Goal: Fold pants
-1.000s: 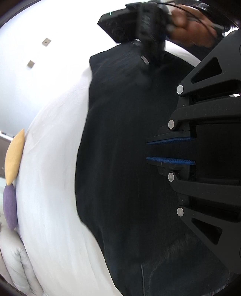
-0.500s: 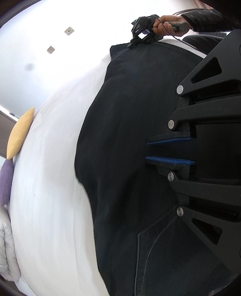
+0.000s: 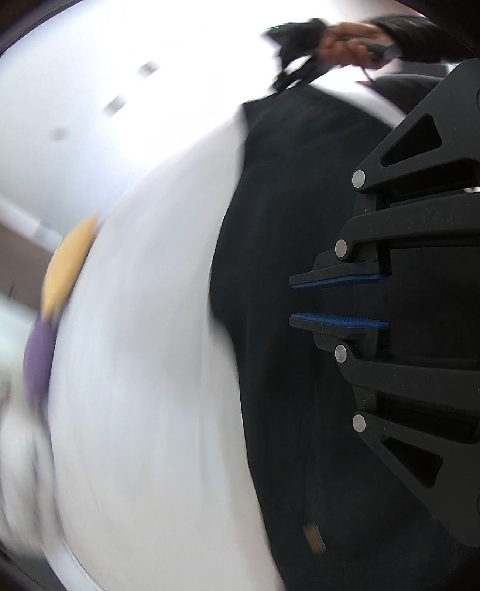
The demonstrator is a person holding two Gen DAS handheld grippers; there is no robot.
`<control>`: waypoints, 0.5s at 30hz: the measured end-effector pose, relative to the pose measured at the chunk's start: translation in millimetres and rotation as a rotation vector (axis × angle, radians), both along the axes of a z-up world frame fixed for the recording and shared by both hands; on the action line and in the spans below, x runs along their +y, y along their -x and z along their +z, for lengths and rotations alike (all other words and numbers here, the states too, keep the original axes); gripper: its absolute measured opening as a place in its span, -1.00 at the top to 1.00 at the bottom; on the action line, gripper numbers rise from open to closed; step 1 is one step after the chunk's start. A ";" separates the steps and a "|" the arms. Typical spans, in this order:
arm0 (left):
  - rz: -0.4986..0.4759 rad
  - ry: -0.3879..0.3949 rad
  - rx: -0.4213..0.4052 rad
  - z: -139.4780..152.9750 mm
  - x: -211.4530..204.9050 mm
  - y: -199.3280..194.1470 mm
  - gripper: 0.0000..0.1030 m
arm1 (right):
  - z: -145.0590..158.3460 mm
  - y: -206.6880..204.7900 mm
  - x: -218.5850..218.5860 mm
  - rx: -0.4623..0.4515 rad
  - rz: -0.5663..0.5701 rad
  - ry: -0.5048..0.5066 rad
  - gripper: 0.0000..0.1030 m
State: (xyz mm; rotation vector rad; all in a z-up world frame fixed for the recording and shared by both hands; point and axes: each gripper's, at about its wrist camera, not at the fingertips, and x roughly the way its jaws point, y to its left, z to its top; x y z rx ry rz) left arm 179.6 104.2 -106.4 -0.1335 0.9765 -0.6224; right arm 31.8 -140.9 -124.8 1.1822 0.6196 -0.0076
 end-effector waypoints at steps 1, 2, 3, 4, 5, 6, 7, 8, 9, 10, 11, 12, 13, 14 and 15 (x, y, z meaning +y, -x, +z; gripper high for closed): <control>-0.052 0.003 0.012 -4.3 -28.7 0.3 0.75 | -5.0 -17.4 25.6 0.005 0.078 -0.022 0.96; -0.096 0.005 0.028 -9.8 -44.6 -2.3 0.75 | -13.5 -35.4 50.4 0.023 0.163 -0.048 0.96; -0.134 -0.003 0.044 -19.6 -62.8 -9.6 0.75 | -25.1 -43.1 74.3 0.039 0.217 -0.064 0.96; -0.145 -0.020 0.056 -27.5 -70.8 -16.8 0.75 | -36.4 -57.8 91.0 0.074 0.266 -0.070 0.96; -0.150 -0.037 0.075 -35.7 -75.9 -25.6 0.75 | -47.8 -69.2 100.8 0.122 0.285 -0.066 0.96; -0.155 -0.034 0.086 -42.2 -76.9 -35.8 0.75 | -55.6 -80.0 104.6 0.148 0.295 -0.069 0.96; -0.159 -0.008 0.093 -45.6 -73.9 -46.8 0.75 | -63.4 -86.9 104.2 0.158 0.295 -0.084 0.98; -0.158 0.021 0.114 -48.3 -69.3 -56.0 0.75 | -68.3 -89.7 97.3 0.151 0.268 -0.094 1.00; -0.153 0.061 0.140 -51.0 -59.8 -68.2 0.76 | -70.2 -88.2 88.7 0.142 0.239 -0.094 1.00; -0.144 0.081 0.142 -52.3 -50.9 -75.5 0.76 | -69.8 -84.7 81.3 0.133 0.214 -0.099 1.00; -0.123 0.070 0.130 -52.3 -43.8 -86.8 0.76 | -72.4 -80.4 69.8 0.126 0.181 -0.100 1.00; -0.101 0.079 0.133 -55.5 -29.0 -97.9 0.82 | -72.5 -73.2 59.0 0.122 0.148 -0.090 1.00; -0.087 0.114 0.156 -59.3 -17.5 -104.7 0.87 | -71.2 -67.9 44.6 0.113 0.105 -0.073 1.00; -0.063 0.142 0.170 -61.9 -4.9 -108.9 0.87 | -71.1 -66.0 35.2 0.106 0.067 -0.067 1.00; -0.012 0.160 0.160 -59.8 13.1 -114.7 0.87 | -67.6 -67.6 29.4 0.101 0.037 -0.060 1.00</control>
